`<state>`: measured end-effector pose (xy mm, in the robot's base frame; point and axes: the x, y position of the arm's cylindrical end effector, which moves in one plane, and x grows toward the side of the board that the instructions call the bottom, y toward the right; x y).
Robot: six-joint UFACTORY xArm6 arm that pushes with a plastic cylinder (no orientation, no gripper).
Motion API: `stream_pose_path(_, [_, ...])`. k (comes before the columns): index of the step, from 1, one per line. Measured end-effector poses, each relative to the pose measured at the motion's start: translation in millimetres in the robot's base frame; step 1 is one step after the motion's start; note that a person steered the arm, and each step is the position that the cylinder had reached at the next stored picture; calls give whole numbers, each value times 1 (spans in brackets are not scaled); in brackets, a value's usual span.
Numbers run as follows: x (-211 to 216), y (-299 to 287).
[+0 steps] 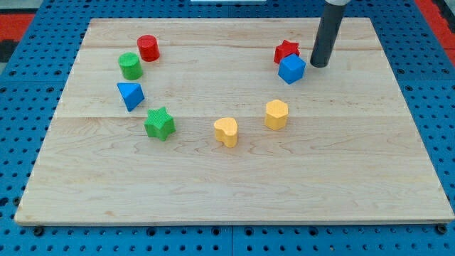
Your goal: Place the blue cube at the bottom right of the red circle
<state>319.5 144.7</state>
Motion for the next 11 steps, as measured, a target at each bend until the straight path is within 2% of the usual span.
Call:
stream_pose_path(1, [35,-91])
stream_pose_path(2, [40,-114])
stream_pose_path(3, [60,-76])
stream_pose_path(4, [81,-137])
stream_pose_path(5, [73,-170])
stream_pose_path(7, [83,-196])
stream_pose_path(8, [44,-223])
stream_pose_path(9, [84,-240])
stream_pose_path(10, [60,-263])
stream_pose_path(11, [26,-231])
